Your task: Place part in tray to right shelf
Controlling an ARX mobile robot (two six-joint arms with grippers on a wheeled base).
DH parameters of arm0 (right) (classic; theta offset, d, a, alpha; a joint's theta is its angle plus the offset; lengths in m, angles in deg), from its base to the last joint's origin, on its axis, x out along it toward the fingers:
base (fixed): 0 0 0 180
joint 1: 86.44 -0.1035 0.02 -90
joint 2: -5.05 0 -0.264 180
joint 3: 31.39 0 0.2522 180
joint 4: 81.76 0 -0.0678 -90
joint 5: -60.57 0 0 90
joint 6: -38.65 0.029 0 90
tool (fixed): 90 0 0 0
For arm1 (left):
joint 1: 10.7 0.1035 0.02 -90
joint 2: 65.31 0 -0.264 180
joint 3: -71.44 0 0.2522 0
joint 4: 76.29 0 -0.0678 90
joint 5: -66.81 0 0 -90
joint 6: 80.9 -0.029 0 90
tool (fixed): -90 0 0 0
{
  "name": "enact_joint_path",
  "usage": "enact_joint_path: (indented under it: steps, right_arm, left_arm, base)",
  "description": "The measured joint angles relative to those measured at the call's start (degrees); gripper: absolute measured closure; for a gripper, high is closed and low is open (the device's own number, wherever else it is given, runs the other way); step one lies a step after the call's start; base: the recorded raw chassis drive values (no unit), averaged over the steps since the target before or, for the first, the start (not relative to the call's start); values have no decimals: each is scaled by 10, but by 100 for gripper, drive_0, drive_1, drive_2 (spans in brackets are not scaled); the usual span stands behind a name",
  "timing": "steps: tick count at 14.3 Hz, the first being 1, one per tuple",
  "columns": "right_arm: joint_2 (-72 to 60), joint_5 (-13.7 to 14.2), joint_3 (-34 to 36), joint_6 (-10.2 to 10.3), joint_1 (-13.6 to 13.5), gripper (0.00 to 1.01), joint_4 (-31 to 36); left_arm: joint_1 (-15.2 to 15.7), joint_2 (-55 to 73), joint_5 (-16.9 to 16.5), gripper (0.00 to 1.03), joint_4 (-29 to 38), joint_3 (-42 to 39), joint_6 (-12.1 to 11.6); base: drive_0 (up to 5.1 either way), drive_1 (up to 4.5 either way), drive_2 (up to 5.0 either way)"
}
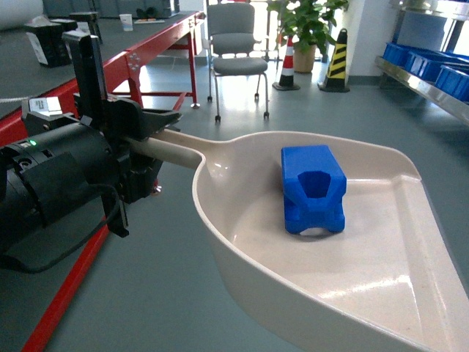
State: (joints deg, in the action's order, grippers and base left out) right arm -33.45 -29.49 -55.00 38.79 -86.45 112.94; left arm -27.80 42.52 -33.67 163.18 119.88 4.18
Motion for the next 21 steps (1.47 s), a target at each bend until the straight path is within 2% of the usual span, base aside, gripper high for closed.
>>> enact_joint_path:
  steps: [21]
  right_arm:
    - [0, 0, 1, 0, 0, 3, 0]
  left_arm:
    - [0, 0, 0, 90, 1, 0, 0]
  base:
    - [7, 420, -407]
